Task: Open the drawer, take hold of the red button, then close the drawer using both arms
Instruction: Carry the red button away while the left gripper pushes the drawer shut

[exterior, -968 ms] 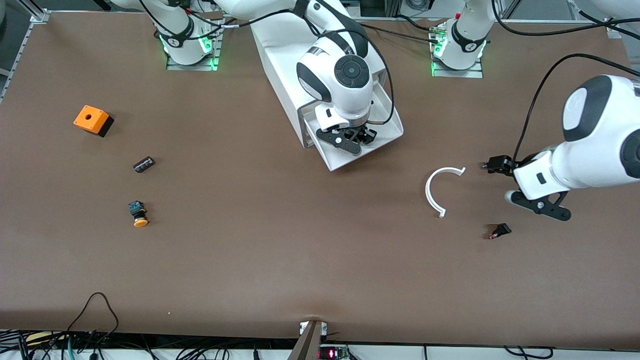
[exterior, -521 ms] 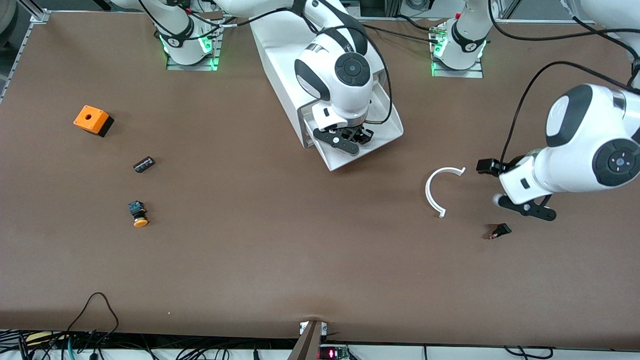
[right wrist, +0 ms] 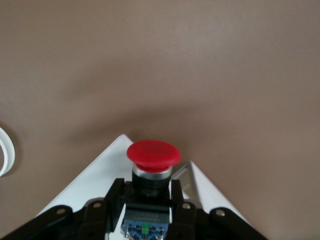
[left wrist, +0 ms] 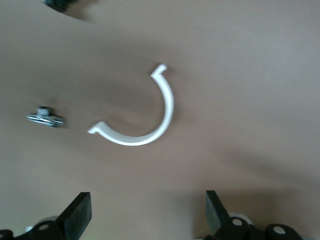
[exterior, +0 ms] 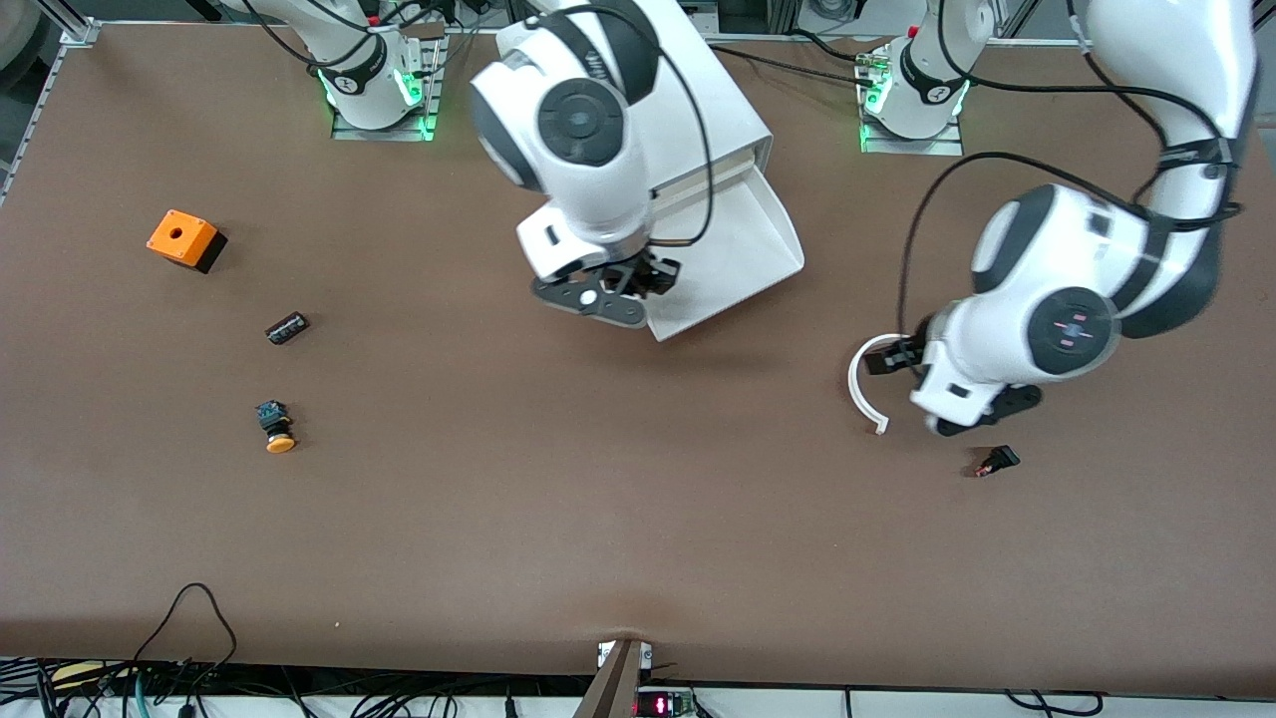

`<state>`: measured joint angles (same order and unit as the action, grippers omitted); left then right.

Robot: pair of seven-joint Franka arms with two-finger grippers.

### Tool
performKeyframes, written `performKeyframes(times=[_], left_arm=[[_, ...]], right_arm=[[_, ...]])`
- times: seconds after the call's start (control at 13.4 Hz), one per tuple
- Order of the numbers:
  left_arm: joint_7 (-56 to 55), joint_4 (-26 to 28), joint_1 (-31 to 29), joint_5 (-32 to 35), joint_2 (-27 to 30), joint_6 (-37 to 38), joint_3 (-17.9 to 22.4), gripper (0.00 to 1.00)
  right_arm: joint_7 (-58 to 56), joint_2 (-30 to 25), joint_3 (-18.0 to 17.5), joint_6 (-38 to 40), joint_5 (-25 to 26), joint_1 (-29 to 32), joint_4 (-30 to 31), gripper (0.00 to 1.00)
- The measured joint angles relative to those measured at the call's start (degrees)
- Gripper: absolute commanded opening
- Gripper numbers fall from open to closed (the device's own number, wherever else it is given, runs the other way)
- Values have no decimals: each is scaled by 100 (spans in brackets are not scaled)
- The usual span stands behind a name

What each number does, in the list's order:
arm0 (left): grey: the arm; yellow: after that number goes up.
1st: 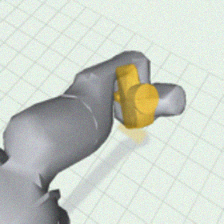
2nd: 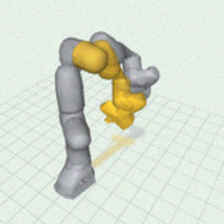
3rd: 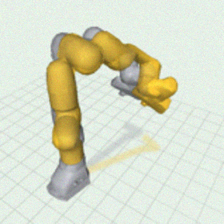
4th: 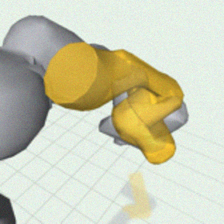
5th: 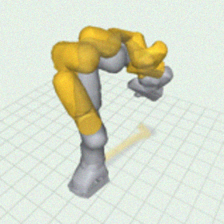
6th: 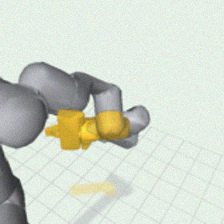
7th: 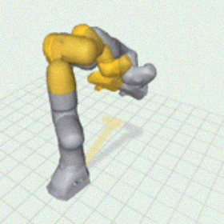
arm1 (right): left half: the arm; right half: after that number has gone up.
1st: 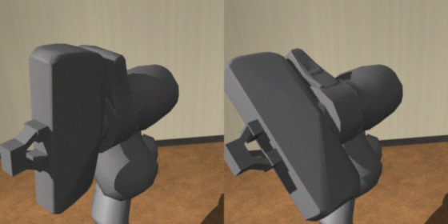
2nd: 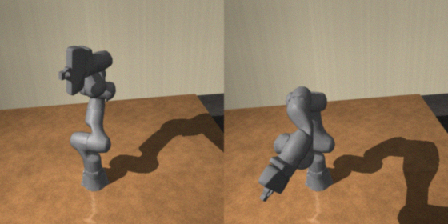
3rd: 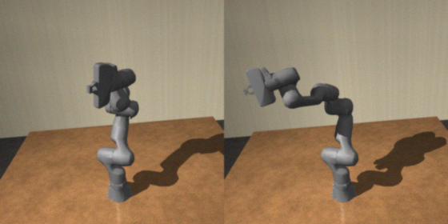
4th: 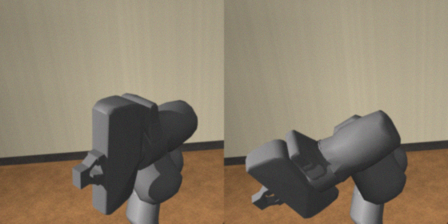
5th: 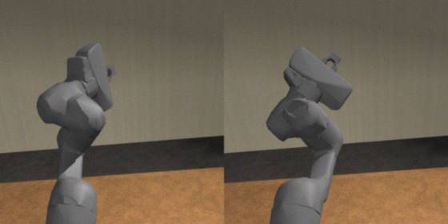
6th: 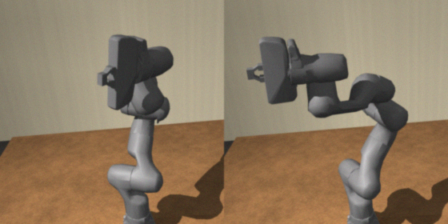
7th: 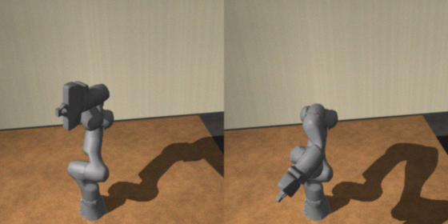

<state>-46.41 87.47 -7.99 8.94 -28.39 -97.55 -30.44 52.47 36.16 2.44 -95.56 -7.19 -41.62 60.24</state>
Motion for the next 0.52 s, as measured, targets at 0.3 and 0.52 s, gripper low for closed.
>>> performKeyframes(times=[0.3,0.52], left_arm=[[-953,842,551,1,-12,-1538,-75,100],[-1381,1399,939,2,-19,-2290,-91,100]], right_arm=[[-2056,-146,65,758,-24,789,15,0],[-3606,-141,503,833,-26,1129,247,0]])
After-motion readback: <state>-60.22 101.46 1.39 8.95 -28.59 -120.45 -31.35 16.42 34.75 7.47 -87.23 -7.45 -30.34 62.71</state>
